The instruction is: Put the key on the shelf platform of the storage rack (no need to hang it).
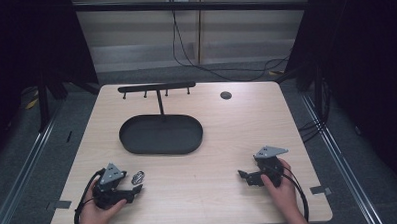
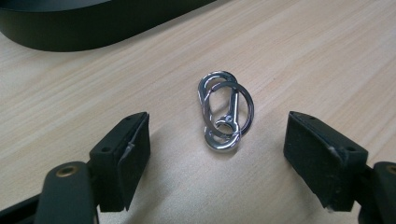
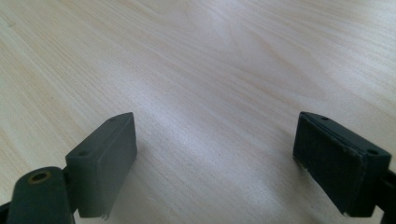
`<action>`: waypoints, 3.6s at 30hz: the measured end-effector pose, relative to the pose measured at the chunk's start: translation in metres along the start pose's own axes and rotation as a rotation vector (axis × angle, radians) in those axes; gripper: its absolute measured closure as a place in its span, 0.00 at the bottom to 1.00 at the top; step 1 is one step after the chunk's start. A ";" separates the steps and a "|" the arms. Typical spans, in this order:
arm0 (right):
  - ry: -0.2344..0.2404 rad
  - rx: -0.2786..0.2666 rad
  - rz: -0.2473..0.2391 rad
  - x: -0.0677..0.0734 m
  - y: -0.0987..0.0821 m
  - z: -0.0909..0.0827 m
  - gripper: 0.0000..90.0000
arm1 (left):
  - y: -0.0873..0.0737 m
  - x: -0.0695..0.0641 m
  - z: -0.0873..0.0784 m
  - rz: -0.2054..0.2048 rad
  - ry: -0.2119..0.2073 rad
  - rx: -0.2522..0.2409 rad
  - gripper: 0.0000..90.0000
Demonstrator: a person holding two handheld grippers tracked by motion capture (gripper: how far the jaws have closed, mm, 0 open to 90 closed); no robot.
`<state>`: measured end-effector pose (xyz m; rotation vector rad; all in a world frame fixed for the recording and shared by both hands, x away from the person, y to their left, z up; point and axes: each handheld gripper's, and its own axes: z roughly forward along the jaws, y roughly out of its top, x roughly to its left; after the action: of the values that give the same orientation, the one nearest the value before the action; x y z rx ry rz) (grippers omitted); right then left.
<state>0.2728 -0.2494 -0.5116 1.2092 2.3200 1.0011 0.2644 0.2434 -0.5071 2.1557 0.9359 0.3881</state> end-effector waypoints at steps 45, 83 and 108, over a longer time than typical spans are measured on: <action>0.000 0.000 0.000 0.000 0.000 0.000 0.14 | 0.019 -0.008 0.009 -0.035 0.011 0.057 0.37; 0.000 0.000 0.000 0.000 0.000 0.000 0.14 | 0.028 -0.008 -0.003 -0.076 -0.035 0.060 0.82; 0.000 0.000 0.000 0.000 0.000 0.000 0.14 | 0.057 -0.001 -0.010 -0.091 -0.078 0.052 0.82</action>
<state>0.2729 -0.2494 -0.5116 1.2096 2.3202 1.0009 0.2870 0.2211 -0.4583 2.1497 1.0056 0.2359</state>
